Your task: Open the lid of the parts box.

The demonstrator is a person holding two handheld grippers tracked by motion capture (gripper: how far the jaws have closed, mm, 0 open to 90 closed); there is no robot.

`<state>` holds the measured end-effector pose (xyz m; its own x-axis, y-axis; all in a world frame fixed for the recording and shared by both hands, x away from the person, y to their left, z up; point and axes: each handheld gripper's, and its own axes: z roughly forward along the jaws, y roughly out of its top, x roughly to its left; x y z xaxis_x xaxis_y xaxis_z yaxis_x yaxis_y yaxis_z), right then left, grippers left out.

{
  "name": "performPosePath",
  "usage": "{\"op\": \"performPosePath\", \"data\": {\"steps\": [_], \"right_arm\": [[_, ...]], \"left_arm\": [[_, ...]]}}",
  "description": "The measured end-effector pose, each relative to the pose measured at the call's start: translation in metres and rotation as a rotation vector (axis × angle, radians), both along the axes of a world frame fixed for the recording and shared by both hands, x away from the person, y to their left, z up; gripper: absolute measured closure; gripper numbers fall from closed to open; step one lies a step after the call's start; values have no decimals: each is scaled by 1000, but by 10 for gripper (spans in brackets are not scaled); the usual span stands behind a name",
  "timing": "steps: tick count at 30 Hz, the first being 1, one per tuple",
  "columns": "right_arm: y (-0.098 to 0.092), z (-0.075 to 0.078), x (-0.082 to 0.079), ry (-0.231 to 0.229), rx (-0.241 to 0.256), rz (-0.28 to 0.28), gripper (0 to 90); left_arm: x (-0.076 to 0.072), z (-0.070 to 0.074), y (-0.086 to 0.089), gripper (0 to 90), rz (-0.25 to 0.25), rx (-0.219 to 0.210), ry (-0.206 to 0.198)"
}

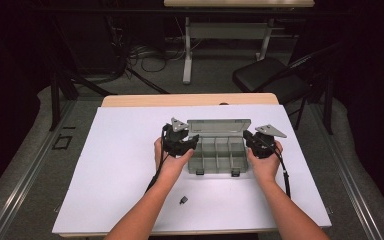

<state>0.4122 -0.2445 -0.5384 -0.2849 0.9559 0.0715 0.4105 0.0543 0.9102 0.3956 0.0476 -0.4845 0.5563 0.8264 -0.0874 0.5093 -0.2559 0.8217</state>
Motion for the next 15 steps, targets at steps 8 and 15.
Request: {"op": "performPosePath", "data": {"steps": [8, 15], "right_arm": [[0, 0, 0, 2, 2, -1, 872], [1, 0, -1, -1, -1, -5, 872]], "left_arm": [[-4, -7, 1, 499, 20, 28, 19], [-6, -22, -1, 460, 10, 80, 100]]}}
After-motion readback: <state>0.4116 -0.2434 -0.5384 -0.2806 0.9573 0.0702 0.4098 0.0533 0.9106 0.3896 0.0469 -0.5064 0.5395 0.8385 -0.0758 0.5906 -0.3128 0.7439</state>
